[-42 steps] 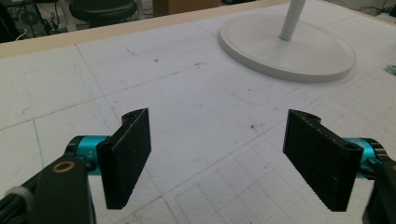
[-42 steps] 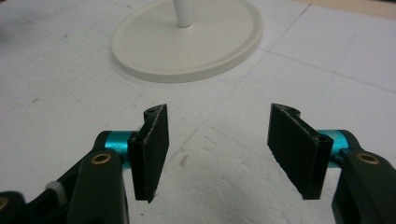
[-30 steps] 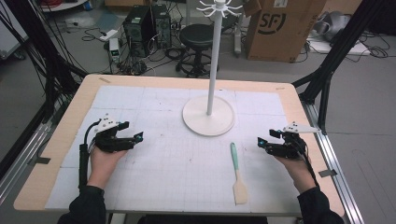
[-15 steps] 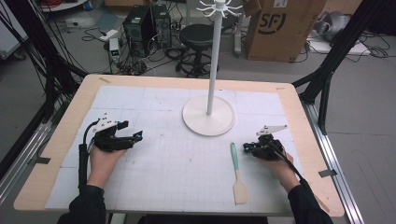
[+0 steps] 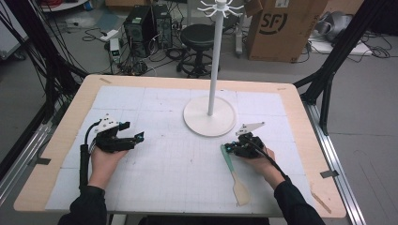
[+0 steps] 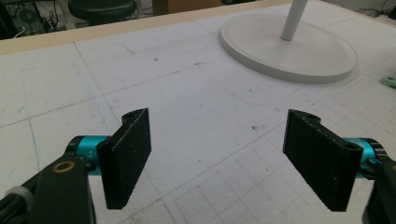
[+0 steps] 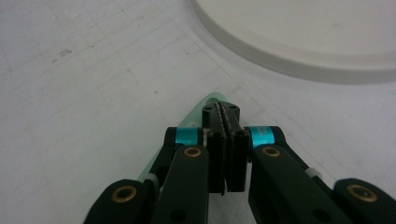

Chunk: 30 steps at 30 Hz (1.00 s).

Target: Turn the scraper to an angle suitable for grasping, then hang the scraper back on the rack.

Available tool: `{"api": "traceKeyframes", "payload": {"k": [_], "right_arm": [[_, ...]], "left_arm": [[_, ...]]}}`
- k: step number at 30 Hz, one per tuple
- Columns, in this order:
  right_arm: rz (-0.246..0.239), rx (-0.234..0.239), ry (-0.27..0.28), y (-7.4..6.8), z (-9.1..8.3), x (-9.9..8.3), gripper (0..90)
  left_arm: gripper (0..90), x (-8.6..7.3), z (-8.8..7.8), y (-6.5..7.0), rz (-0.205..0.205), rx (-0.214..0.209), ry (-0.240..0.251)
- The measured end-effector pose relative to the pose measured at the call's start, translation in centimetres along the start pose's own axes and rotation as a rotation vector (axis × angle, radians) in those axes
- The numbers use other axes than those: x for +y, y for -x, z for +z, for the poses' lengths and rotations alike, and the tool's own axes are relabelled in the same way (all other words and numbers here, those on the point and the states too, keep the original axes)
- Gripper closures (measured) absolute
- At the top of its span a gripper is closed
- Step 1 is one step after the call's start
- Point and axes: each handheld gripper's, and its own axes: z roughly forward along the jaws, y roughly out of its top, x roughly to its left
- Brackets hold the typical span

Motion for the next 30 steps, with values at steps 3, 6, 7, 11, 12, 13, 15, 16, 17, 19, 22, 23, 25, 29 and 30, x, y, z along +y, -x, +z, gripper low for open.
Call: {"api": "traceKeyframes", "payload": {"k": [3,6,7,11,12,13,15,16,17,19,22,23,25,29,30], "right_arm": [[-0.003,0.000,0.025,-0.1,-0.2,0.4,77.7],[0.033,-0.018,0.072,0.4,-2.0,0.3,64.6],[0.051,-0.022,0.092,0.7,-2.8,0.2,62.0],[0.081,-0.086,0.186,2.2,-6.3,-1.2,47.6],[0.081,-0.086,0.186,2.2,-6.3,-1.2,47.6],[0.102,-0.130,0.225,3.1,-7.9,-2.2,42.4],[0.110,-0.148,0.240,3.5,-8.6,-2.8,39.8],[0.142,-0.187,0.274,4.1,-9.8,-3.7,35.4],[0.142,-0.187,0.274,4.1,-9.8,-3.7,35.4],[0.180,-0.212,0.314,4.7,-11.0,-4.6,32.6],[0.223,-0.227,0.339,4.9,-11.4,-5.0,30.2],[0.228,-0.231,0.341,4.9,-11.4,-5.0,29.5],[0.222,-0.258,0.334,4.5,-11.3,-4.7,28.1],[0.199,-0.285,0.308,3.0,-11.0,-3.9,24.2],[0.201,-0.293,0.301,2.7,-10.9,-3.8,22.7]], "left_arm": [[24.2,0.0,-0.1,0.0,0.003,0.001,0.001],[24.2,0.0,-0.3,-0.2,-0.002,0.005,0.005],[24.2,0.0,-0.3,-0.2,-0.002,0.005,0.005],[24.1,0.0,-0.5,-0.3,-0.007,0.008,0.012],[24.1,0.0,-0.5,-0.3,-0.007,0.009,0.013],[24.0,0.1,-0.5,-0.3,-0.008,0.009,0.016],[23.9,0.1,-0.6,-0.4,-0.005,0.011,0.020],[23.8,0.1,-0.7,-0.4,-0.008,0.014,0.021],[23.8,0.1,-0.7,-0.4,-0.005,0.015,0.020],[23.8,0.1,-0.7,-0.5,-0.009,0.017,0.018],[23.8,0.0,-0.6,-0.4,-0.007,0.017,0.012],[23.8,0.0,-0.6,-0.4,-0.005,0.016,0.010],[23.8,0.0,-0.6,-0.3,-0.001,0.016,0.008],[23.8,0.0,-0.6,-0.4,-0.004,0.016,0.010],[23.8,0.0,-0.6,-0.4,-0.008,0.015,0.011]]}}
